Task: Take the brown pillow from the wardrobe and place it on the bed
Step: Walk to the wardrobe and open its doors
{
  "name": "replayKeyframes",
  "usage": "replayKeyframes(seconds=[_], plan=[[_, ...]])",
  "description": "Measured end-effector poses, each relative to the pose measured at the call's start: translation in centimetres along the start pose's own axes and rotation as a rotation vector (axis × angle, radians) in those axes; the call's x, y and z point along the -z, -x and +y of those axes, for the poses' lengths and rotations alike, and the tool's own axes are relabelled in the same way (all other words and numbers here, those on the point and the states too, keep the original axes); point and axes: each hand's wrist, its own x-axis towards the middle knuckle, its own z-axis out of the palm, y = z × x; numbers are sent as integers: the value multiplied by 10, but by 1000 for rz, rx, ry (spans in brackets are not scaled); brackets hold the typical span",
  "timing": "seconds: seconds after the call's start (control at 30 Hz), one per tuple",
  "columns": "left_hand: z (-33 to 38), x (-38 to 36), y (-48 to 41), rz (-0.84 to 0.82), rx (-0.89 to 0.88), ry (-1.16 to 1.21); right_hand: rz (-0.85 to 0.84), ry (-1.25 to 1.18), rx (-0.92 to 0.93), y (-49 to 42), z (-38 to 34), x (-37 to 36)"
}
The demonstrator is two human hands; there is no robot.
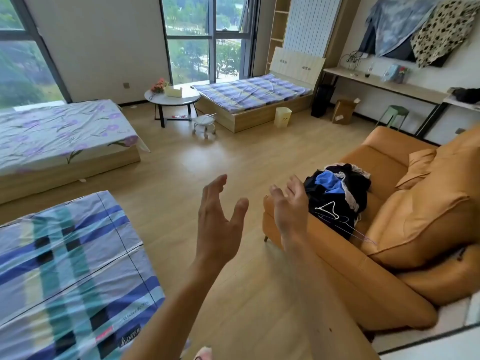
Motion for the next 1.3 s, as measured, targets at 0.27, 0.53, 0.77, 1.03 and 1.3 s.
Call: replayKeyframes(seconds=[0.27,0.53,0.77,1.03,1.3], plan=[[-47,-26,-41,-35,120,49,53,-59,-128,-43,42,-10],[-80,-87,-144,-74,169,120,24,30,-110,-152,48,-42],[-114,-121,-250,-96,195,129,29,30,-166,-246,59,-94],[-154,-160,-355,-61,228,121,-5,0,-193,-361,81,-148],[-185,-224,-481,-13,238,39,-110,-37,-139,-507,82,-206]])
